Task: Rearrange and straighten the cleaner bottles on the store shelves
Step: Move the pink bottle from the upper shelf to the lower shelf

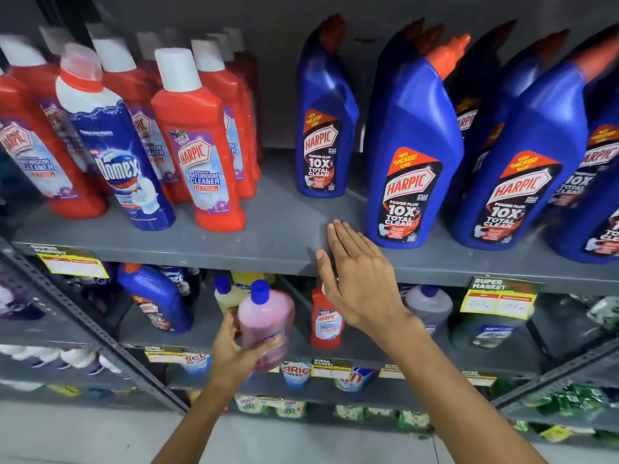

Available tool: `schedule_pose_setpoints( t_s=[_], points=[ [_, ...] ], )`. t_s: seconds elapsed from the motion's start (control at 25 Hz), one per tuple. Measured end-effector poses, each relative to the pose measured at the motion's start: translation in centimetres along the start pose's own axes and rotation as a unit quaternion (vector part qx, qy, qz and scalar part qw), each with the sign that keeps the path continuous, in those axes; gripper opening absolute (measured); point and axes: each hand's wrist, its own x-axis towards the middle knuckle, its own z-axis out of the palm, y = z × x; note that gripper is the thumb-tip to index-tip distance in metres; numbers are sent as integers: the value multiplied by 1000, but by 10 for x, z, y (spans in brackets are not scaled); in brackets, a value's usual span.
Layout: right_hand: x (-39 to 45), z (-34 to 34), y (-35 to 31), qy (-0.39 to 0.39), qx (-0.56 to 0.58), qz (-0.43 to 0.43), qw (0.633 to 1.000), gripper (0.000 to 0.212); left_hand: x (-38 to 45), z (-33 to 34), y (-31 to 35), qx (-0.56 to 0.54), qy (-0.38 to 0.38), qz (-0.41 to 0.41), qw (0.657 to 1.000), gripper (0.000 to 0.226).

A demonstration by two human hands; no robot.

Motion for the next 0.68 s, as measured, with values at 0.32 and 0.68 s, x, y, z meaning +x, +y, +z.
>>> schedule_pose_setpoints(
  t_s=[0.32, 0.68],
  points=[
    [-2, -1, -8, 3, 13, 33, 999, 63, 41, 30, -43, -19, 45, -74, 996, 76],
    [7, -5, -10, -12, 5, 34, 999, 64, 47, 40, -45, -11, 2, -25, 1000, 72]
  ],
)
